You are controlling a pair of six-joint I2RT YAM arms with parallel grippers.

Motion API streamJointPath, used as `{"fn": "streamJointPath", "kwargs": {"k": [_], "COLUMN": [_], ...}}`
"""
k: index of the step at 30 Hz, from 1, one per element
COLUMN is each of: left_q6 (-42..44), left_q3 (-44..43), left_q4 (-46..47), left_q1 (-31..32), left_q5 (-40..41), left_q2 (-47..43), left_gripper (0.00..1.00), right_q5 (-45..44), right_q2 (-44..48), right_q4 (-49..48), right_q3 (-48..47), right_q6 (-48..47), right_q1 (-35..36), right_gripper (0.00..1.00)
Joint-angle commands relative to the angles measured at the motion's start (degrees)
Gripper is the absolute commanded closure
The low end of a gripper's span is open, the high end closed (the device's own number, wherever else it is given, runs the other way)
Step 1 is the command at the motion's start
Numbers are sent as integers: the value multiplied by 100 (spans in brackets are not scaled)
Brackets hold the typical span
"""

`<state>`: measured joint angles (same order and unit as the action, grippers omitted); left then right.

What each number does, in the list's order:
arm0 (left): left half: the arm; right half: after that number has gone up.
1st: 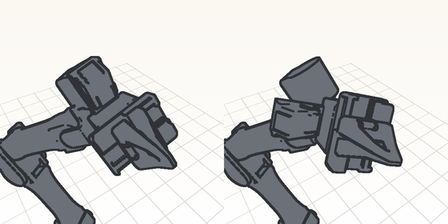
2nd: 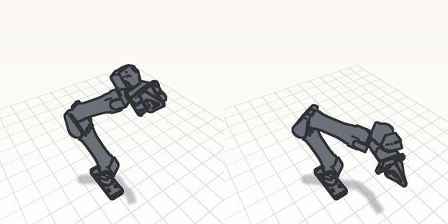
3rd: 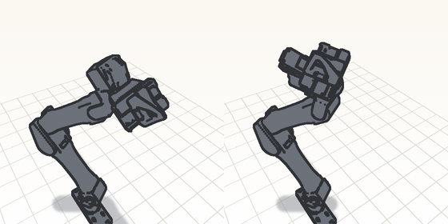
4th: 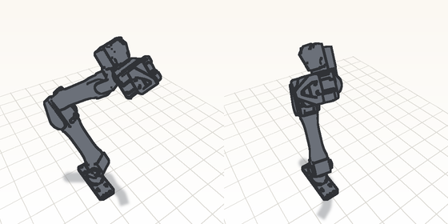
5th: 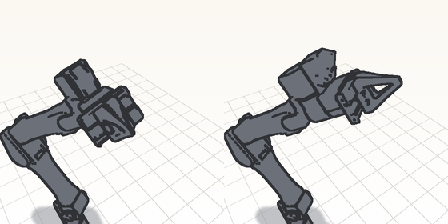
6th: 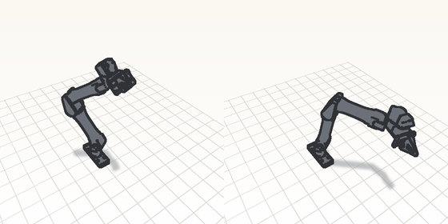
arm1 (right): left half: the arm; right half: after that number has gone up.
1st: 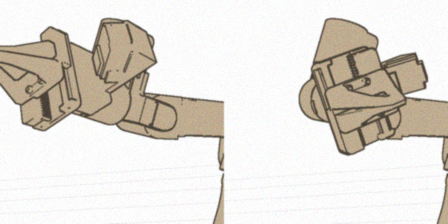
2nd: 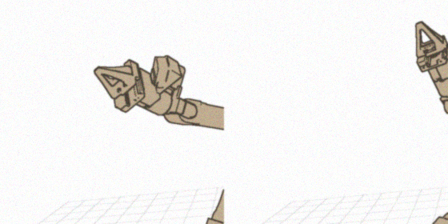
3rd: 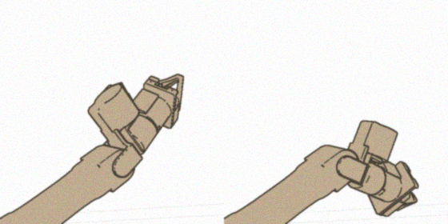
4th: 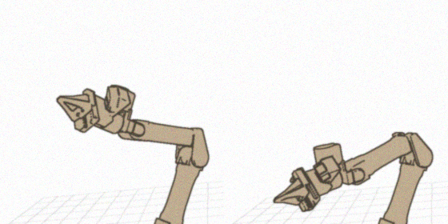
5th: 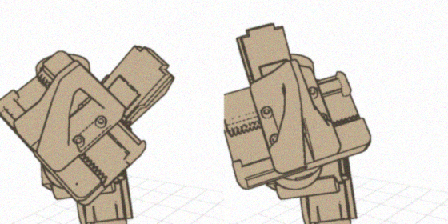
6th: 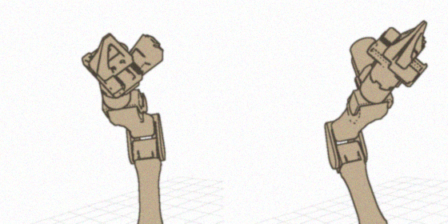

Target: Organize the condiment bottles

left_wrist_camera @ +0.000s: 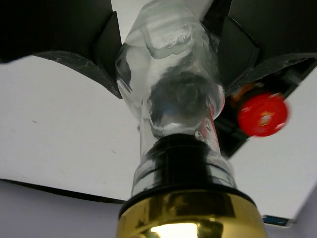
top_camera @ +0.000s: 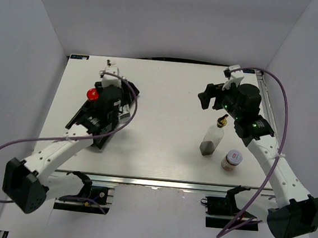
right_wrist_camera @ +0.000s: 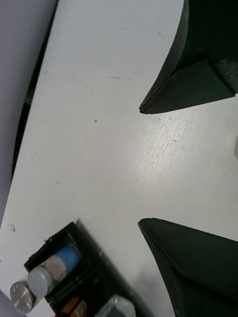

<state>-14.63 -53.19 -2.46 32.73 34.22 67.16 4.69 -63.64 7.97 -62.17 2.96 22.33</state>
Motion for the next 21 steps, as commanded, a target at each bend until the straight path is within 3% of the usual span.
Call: {"fn": "streamJointPath", "kwargs": {"k": [1, 5, 9, 17, 21], "left_q6": [-268, -268, -198, 259, 523], "left_q3": [203, 695, 907, 1433, 1768], "left_q4": [-535, -475, -361, 799, 1591], "left_q1": [-3, -12, -109, -715, -1181], "left_q5": [1613, 2850, 3538, 3698, 3205], "left_q2": [-817, -1345, -1425, -1451, -1521], "left_gripper": [100, 100, 100, 100, 100], "right_q5": [-135, 102, 471, 568, 559], "right_q2": [273, 282, 220, 308, 387], "right_q4": [-612, -647, -726, -717, -735], "right_q3": [249, 434, 540, 618, 680], "right_q6": [319, 529, 609, 548, 539], "right_q1": [-271, -650, -914, -1143, -1213], "right_gripper": [11, 11, 11, 11, 11]}}
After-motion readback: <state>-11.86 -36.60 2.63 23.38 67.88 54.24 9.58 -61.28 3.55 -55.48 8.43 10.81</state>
